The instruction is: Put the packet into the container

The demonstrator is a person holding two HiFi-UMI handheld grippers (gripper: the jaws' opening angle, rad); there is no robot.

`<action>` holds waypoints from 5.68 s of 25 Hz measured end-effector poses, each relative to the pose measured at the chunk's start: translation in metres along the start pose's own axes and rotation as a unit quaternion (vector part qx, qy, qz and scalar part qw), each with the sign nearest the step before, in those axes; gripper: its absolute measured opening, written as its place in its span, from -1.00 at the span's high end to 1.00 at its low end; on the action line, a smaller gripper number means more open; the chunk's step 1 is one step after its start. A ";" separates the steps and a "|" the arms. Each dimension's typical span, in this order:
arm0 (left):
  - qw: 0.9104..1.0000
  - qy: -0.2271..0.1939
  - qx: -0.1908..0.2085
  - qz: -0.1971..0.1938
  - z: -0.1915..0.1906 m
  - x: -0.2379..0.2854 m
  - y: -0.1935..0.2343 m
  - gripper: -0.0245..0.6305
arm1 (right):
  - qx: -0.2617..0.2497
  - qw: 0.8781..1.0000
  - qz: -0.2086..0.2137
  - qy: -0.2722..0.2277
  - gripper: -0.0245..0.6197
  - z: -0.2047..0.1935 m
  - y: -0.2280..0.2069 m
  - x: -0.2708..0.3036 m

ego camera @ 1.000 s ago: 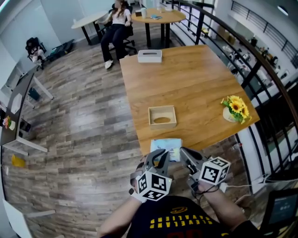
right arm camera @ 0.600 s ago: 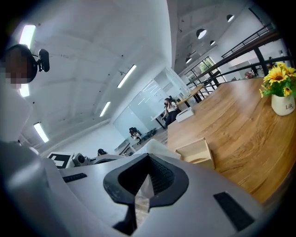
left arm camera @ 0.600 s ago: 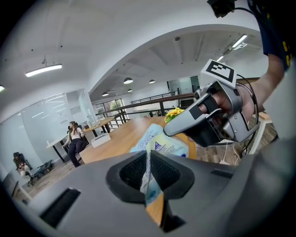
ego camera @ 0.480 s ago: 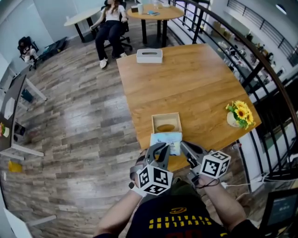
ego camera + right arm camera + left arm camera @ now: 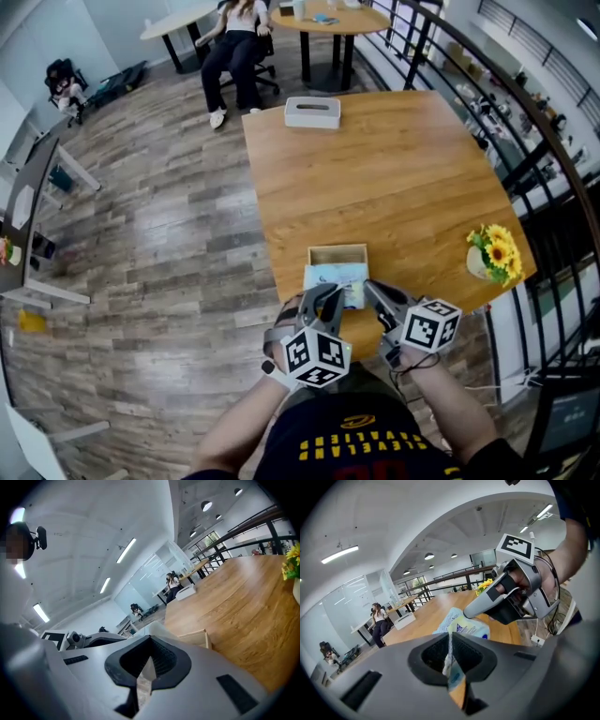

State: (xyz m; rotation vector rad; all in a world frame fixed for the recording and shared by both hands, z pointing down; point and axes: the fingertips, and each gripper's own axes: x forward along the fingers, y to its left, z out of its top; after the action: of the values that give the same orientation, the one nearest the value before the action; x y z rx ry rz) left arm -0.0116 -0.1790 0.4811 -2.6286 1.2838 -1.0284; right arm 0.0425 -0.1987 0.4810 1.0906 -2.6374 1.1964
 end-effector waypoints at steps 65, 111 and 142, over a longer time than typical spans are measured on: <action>0.987 0.150 0.025 -0.047 -0.081 0.139 -0.010 0.86 | -0.059 0.983 -0.066 0.158 0.89 -0.046 -0.140 0.084; 0.934 -0.128 -0.331 -0.031 0.022 -0.025 0.020 0.92 | -0.193 0.981 -0.021 -0.033 0.89 0.029 0.021 0.005; 0.933 -0.194 -0.299 -0.051 0.068 -0.099 -0.002 0.92 | -0.255 0.959 -0.002 -0.125 0.89 0.030 0.123 -0.055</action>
State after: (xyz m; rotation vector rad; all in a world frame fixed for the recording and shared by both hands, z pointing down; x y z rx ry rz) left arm -0.0139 -0.1230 0.3746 -3.1208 1.5507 -0.0794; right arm 0.0145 -0.1312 0.3643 1.1946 -2.8712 0.3407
